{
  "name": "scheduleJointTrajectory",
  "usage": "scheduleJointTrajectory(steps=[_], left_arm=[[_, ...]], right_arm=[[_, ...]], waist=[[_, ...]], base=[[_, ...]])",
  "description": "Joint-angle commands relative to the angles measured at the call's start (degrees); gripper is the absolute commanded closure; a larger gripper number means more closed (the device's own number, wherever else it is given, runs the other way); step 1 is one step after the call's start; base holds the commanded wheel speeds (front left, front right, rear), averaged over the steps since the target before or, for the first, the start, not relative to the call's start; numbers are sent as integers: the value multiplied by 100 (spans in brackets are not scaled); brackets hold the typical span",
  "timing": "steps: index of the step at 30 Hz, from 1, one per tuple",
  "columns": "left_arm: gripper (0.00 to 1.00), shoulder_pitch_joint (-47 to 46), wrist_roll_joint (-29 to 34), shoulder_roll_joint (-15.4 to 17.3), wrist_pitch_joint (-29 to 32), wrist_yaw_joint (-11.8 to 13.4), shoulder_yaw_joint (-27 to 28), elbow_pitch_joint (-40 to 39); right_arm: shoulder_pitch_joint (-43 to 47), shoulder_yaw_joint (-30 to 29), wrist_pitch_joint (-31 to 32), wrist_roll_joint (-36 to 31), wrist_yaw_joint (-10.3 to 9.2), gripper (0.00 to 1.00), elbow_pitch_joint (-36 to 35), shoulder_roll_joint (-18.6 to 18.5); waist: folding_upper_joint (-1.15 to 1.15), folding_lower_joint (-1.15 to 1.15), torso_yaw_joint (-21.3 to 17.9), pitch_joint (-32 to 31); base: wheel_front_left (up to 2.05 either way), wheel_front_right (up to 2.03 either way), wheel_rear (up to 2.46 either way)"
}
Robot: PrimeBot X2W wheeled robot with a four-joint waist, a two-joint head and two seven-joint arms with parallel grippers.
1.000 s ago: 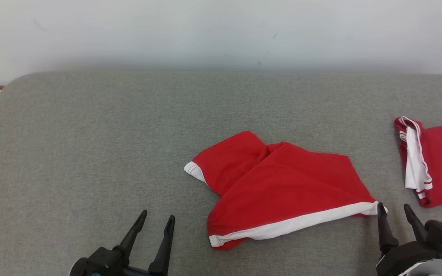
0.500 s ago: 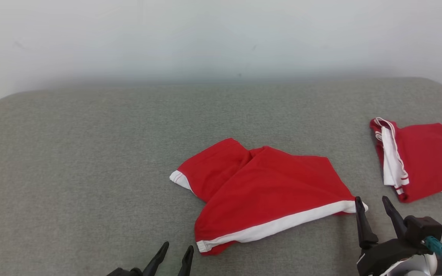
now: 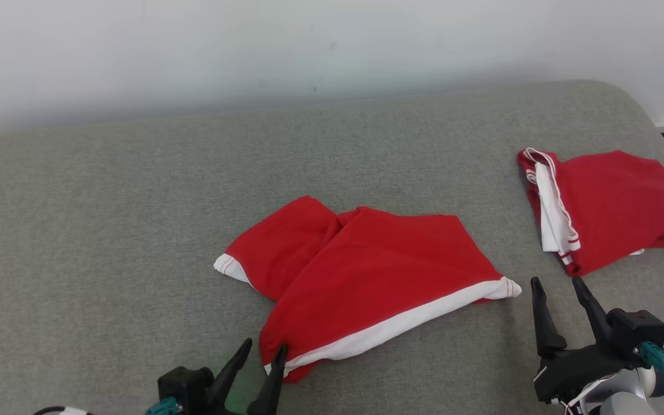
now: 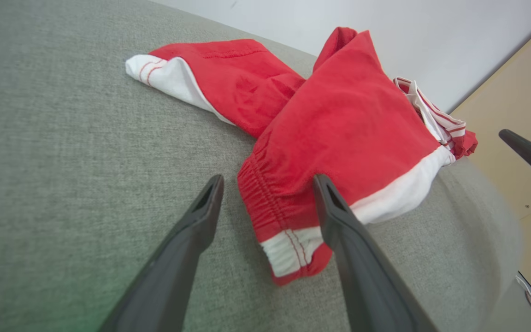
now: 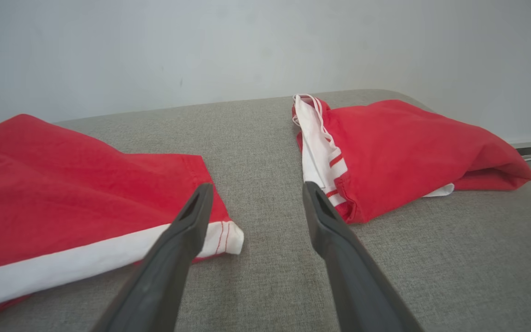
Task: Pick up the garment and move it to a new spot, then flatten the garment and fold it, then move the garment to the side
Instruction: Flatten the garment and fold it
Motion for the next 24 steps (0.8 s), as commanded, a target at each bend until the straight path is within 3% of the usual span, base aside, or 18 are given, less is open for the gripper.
scheduleJointTrajectory(steps=[1, 7, 8, 9, 10, 17, 24], left_arm=[[0, -58, 34, 6, -3, -5, -25, 74], [0, -362, 167, 8, -3, 116, 10, 543], [9, -395, 211, 8, -3, 144, 17, 569], [65, -436, 237, 8, -3, 178, 12, 599], [98, -472, 270, 8, -3, 181, 6, 626], [100, -478, 896, 10, -3, 302, 423, 423], [100, -329, 1434, 231, -3, 159, 877, 364]], right_arm=[[-45, 16, 4, 24, -1, 0, -5, 2], [-119, 42, 4, 11, -1, 0, -32, 61], [-112, 46, 4, 8, -1, 0, -34, 63], [-117, 46, 4, 6, -1, 0, -37, 67], [-128, 40, 4, 8, -1, 0, -45, 64], [-69, -89, 4, 27, -1, 0, -67, 90], [21, -101, 4, 16, -1, 0, 9, 159]], waist=[[0, 0, -91, 77], [0, 0, -223, 182], [0, 0, -235, 195], [0, 0, -245, 211], [0, 0, -251, 222], [0, 0, -139, 233], [0, 0, 106, 134]], base=[[0, 0, 0], [0, 0, 0], [0, 0, 0], [0, 0, 0], [0, 0, 0], [0, 0, 0], [0, 0, 0]])
